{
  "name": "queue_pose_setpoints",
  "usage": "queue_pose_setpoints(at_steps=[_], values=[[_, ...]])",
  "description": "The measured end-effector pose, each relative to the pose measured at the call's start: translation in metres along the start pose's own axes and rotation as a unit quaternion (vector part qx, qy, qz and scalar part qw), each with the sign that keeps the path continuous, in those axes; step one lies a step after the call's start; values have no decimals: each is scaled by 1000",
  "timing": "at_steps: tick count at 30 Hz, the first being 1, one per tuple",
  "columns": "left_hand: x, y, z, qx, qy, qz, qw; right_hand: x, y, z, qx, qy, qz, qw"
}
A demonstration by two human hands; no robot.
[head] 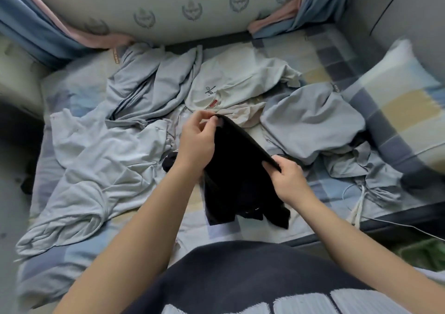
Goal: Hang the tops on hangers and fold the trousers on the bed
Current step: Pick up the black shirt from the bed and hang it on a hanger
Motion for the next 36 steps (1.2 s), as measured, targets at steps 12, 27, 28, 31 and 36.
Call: queue_pose_setpoints(at_steps=[12, 27, 28, 31, 36], values=[[-44, -9, -7, 0, -183, 40, 982, 32, -122, -42, 312, -4, 110, 944], [-37, 2, -16, -100, -59, -86, 989, 10, -77, -12, 162, -61, 77, 982], [-38, 5, -17, -126, -59, -103, 985, -1, -67, -4, 137, -95, 60, 984], [-40, 15, -21, -217, -80, -172, 958, -29, -44, 25, 79, -191, 41, 978], [-31, 33, -30, -276, -86, -210, 934, -32, -24, 56, 4, -156, 27, 987]])
Point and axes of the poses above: each hand's wrist, its own x-axis towards the middle knuckle, its own z-axis out of the palm, y = z × x, the point moved 2 cm from there along x, towards the middle knuckle, and after that the axes turned 15 degrees about y, right-handed, at the moved point
